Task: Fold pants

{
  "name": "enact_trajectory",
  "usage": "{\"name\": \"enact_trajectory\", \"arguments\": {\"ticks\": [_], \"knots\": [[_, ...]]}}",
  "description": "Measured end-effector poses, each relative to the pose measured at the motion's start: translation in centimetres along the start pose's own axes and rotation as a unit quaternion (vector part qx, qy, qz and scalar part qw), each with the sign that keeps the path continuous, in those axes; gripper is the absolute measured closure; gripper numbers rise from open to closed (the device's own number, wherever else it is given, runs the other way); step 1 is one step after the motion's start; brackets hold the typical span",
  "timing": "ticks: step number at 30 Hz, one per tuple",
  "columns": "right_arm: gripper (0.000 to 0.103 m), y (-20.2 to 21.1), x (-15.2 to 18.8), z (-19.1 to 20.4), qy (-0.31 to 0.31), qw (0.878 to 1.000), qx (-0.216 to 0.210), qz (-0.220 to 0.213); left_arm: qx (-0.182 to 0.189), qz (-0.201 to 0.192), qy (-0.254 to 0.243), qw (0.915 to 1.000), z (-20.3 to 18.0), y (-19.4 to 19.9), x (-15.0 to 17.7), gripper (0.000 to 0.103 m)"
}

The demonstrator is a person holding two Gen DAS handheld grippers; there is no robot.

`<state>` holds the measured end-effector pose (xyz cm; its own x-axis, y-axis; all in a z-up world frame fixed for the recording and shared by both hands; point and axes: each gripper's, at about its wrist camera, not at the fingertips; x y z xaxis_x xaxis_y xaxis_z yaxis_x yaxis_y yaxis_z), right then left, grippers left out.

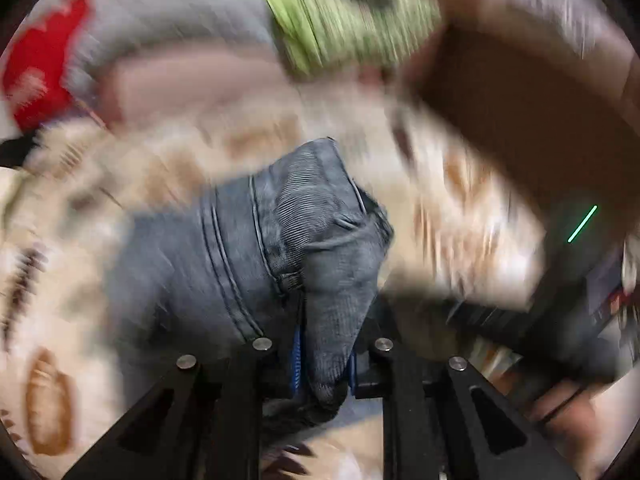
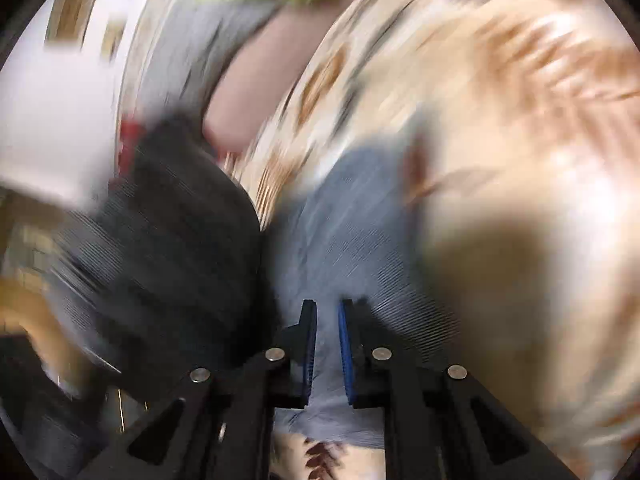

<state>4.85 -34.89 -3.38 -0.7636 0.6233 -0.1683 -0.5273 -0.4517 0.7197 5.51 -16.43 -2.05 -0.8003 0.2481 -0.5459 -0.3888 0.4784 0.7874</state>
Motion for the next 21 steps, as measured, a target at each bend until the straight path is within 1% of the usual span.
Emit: {"name": "enact_trajectory", "arguments": {"ticks": [1, 2, 3, 4, 5, 6, 7, 8, 9, 10, 11, 12, 13, 14, 15, 16, 17, 18, 19, 21], "knots": [[0.089, 1.4, -0.8, -2.1, -0.033, 0.999, 0.020, -0.026, -0.003, 0.046, -0.006, 0.9989, -0.1, -2.7, 1.0, 0.082], [0.089, 2.0, -1.2, -3.2, -0.050, 0.998, 0.029, -0.035, -0.009, 0.029, -0.035, 0.9989, -0.7, -2.9, 1.7, 0.081], [0.087, 2.5, -1.5, -4.3, -0.063, 0.996, 0.041, -0.039, -0.011, 0.009, -0.053, 0.9985, -1.5, -1.9, 1.7, 0.065], [0.086, 2.7, -1.5, -4.8, -0.067, 0.996, 0.049, -0.041, 0.006, 0.009, -0.050, 0.9987, -1.8, -1.1, 1.6, 0.053], [0.086, 2.8, -1.5, -4.9, -0.067, 0.996, 0.050, -0.042, 0.042, 0.013, -0.037, 0.9983, -2.0, 0.3, 1.2, 0.038], [0.086, 2.8, -1.4, -4.8, -0.060, 0.996, 0.050, -0.043, 0.066, 0.000, -0.027, 0.9974, -1.9, 2.0, 0.8, 0.036], [0.086, 2.9, -1.3, -4.1, -0.044, 0.997, 0.051, -0.044, 0.077, -0.016, -0.024, 0.9966, -1.7, 3.7, 0.6, 0.036], [0.086, 3.1, -1.2, -3.5, -0.030, 0.997, 0.051, -0.048, 0.082, -0.037, -0.023, 0.9957, -1.3, 5.8, 0.4, 0.033], [0.086, 3.8, -1.1, -2.8, -0.011, 0.997, 0.050, -0.053, 0.079, -0.061, -0.020, 0.9948, -0.7, 7.8, 0.4, 0.028], [0.083, 4.1, -0.9, -1.4, 0.018, 0.997, 0.046, -0.053, 0.071, -0.085, -0.014, 0.9938, 0.1, 9.5, 0.6, 0.025], [0.080, 4.1, -0.9, -0.6, 0.038, 0.997, 0.043, -0.047, 0.056, -0.108, -0.003, 0.9926, 1.2, 10.9, 0.6, 0.020], [0.073, 4.3, -0.4, 0.7, 0.065, 0.996, 0.041, -0.041, 0.027, -0.132, 0.018, 0.9908, 3.1, 12.7, 1.0, 0.019], [0.064, 4.6, 0.2, 1.8, 0.087, 0.994, 0.050, -0.044, 0.006, -0.142, 0.034, 0.9893, 4.6, 13.6, 1.3, 0.018], [0.059, 4.8, 0.6, 2.4, 0.099, 0.992, 0.064, -0.047, -0.020, -0.147, 0.056, 0.9874, 6.4, 14.1, 1.6, 0.018], [0.049, 5.0, 1.3, 2.9, 0.110, 0.989, 0.082, -0.050, -0.048, -0.137, 0.079, 0.9862, 7.9, 14.0, 2.0, 0.018], [0.045, 5.1, 2.0, 3.0, 0.111, 0.989, 0.090, -0.048, -0.063, -0.125, 0.094, 0.9857, 9.3, 13.9, 2.5, 0.018], [0.045, 5.1, 2.3, 2.9, 0.106, 0.989, 0.094, -0.042, -0.066, -0.117, 0.106, 0.9852, 10.2, 13.6, 3.2, 0.018], [0.045, 5.0, 2.7, 2.7, 0.092, 0.991, 0.093, -0.031, -0.062, -0.111, 0.117, 0.9850, 10.9, 13.0, 3.7, 0.018], [0.045, 4.9, 2.9, 2.5, 0.081, 0.993, 0.088, -0.023, -0.064, -0.102, 0.120, 0.9854, 11.2, 12.5, 3.9, 0.018], [0.045, 4.3, 3.0, 2.7, 0.072, 0.993, 0.092, -0.013, -0.065, -0.080, 0.111, 0.9885, 11.1, 10.9, 4.5, 0.018]]}}
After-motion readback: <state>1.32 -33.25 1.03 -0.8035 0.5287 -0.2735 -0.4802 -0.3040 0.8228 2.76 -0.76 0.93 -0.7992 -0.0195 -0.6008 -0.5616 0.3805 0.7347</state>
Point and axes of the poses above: each gripper's, at about its wrist camera, not at the fingertips, and y roughly against the way its jaws point, z to its left, x to its underside, and after that the axes turned 11 degrees about x, right-handed
